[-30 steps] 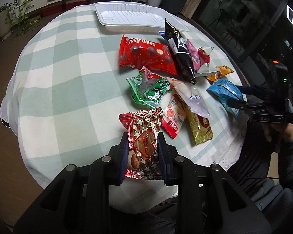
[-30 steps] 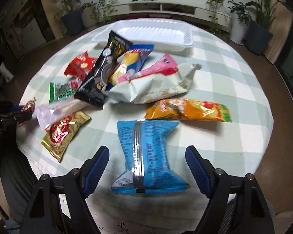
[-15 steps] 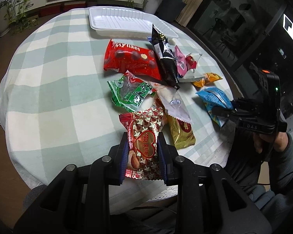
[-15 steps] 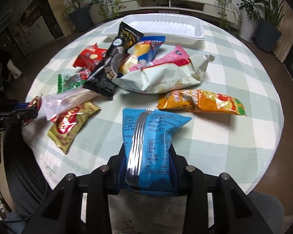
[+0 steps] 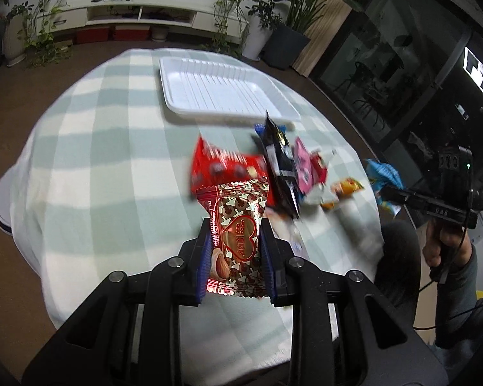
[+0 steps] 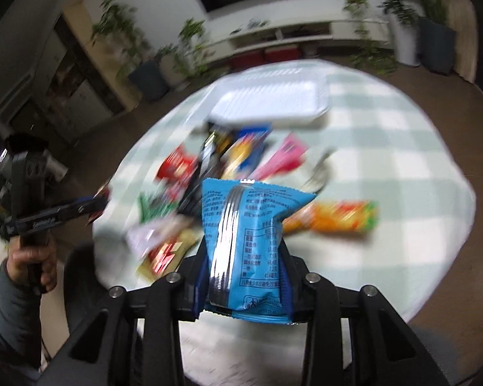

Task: Organize snacks
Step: 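Carry both snacks over the white tray and open both tools to drop them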

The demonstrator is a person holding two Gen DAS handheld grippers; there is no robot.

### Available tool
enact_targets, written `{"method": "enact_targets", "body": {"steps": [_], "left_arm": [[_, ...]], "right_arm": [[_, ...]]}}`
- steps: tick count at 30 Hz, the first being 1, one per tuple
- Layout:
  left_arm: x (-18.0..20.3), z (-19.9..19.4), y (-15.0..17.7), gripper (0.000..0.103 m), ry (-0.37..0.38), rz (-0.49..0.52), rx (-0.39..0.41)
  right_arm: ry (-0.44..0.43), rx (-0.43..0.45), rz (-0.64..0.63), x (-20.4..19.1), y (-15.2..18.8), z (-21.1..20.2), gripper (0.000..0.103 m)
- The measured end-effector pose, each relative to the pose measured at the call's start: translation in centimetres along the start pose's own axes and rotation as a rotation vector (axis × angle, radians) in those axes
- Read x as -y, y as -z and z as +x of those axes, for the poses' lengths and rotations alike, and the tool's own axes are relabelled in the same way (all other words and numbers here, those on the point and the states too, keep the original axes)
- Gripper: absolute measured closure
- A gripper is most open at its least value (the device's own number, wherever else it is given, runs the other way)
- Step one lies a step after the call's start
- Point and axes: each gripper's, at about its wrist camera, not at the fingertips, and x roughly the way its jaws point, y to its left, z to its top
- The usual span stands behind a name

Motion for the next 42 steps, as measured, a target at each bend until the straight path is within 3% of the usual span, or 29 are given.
{"method": "enact_targets", "body": {"steps": [8,13,16,21,27,36,42], "left_arm": [[-1.9,1.9,-10.8,0.078,-0.071,0.039,0.055],[-2.1,6.3,-18.0,0.078,-0.103,0.061,0.046],[-2.6,9.7,-20.7,0.078,-0.123,0.059,0.017],[-3.2,15.5,-21.9,0.078,-0.162,0.071,-0.046],[-3.8,20.2,-21.1,0.078,-0.211,0.083,-0.095],[-4.3,24.6,-20.3,0.077,-0.274,0.088,-0.155],[-3.8,25.1,-20.1,0.074,-0.303,0.110,-0.158]], "right_arm": [[0.087,0.137,0.116,6.6,-9.5,0.8,0.065],[0.039,0.131,0.069,5.5,-15.4,5.2,0.065],[0.032,0.093,0.003,3.8,-18.0,8.9,0.065],[0.070,-0.012,-0.050,2.7,-19.9,15.6,0.065],[0.138,-0.085,-0.076,2.8,-19.7,20.1,0.065],[0.198,-0.137,-0.103,3.6,-18.8,22.5,0.065],[0.219,-0.150,-0.107,3.9,-18.2,23.2,0.060]]}}
